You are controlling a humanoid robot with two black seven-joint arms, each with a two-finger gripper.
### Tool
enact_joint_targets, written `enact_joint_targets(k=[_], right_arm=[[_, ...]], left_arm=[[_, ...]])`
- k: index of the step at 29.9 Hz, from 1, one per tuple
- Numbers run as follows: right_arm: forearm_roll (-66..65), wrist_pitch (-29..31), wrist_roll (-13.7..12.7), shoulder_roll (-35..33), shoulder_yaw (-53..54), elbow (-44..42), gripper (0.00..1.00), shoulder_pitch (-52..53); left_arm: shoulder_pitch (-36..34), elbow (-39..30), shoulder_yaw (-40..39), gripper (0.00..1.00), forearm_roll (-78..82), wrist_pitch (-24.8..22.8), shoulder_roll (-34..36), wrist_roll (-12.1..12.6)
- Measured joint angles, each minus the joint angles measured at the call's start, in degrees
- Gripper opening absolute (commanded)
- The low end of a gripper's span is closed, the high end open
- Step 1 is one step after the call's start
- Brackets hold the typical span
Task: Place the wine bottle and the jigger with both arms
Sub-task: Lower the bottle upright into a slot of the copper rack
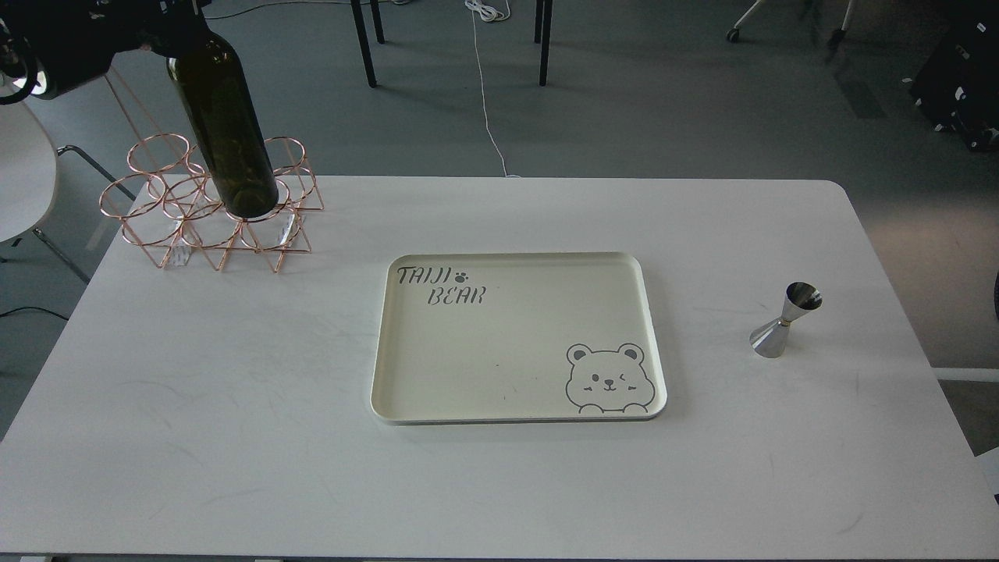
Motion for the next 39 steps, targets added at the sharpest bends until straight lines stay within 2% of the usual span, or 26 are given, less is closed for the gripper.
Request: enact_joint_targets(k=[29, 39], right_arm=[[-0.04, 0.0, 0.0, 0.01, -0.09, -0.01, 0.97, 0.16], [-0.04, -0.01, 0.0, 0.08, -0.09, -0.1, 0.97, 0.06]], left_arm=[[0.83, 1.27, 0.44, 0.1, -0.24, 2.52, -1.38, 0.52], [1.01, 1.27, 5.84, 0.11, -0.93, 5.35, -1.55, 0.52]])
